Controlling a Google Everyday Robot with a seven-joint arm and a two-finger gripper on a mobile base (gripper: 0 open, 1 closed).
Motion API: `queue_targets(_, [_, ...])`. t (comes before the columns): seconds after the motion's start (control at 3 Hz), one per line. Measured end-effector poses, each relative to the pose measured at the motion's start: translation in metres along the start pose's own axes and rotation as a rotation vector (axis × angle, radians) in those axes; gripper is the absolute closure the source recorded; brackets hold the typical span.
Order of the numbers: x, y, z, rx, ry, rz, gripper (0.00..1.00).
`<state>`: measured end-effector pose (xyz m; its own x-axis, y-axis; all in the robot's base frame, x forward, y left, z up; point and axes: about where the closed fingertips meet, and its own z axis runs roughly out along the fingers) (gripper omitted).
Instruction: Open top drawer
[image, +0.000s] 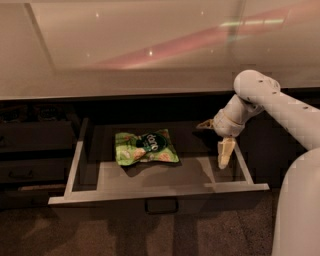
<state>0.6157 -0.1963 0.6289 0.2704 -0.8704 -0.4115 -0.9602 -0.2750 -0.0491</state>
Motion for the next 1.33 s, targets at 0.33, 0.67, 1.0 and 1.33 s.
queue_targets(0.33, [-0.001, 0.002, 0.003, -0.001, -0.010, -0.001, 0.00])
queue_targets(0.67, [-0.002, 0.003, 0.004, -0.001, -0.016, -0.002, 0.00])
queue_targets(1.0, [-0.016, 0.017, 0.020, -0.004, -0.029, -0.039, 0.00])
queue_targets(1.33, [-0.036, 0.045, 0.055, -0.043, -0.010, -0.102, 0.00])
